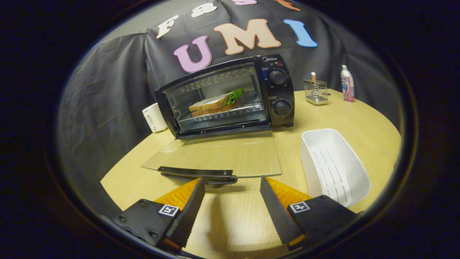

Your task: Open the toaster oven, put the food inside, and close the toaster oven door.

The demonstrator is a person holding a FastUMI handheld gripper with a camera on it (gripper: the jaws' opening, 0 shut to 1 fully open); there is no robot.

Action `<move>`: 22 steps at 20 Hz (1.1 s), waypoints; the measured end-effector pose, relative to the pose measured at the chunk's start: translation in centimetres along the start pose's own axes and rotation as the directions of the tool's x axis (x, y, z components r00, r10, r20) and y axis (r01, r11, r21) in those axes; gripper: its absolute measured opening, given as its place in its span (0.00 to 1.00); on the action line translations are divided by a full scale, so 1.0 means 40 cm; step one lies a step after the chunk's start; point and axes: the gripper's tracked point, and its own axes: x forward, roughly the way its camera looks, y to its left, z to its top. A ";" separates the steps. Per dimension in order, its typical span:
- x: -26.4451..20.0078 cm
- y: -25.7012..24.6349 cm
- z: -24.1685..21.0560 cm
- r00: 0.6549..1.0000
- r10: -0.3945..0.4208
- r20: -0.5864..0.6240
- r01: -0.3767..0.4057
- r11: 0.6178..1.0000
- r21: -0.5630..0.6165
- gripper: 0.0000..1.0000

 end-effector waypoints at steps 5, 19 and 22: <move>-0.016 0.014 0.039 0.999 -0.013 0.052 0.018 0.996 -0.090 0.96; 0.005 0.093 0.363 0.939 0.103 0.328 -0.123 0.992 0.038 0.97; 0.021 0.096 0.415 0.928 0.100 0.358 -0.112 0.994 0.013 0.97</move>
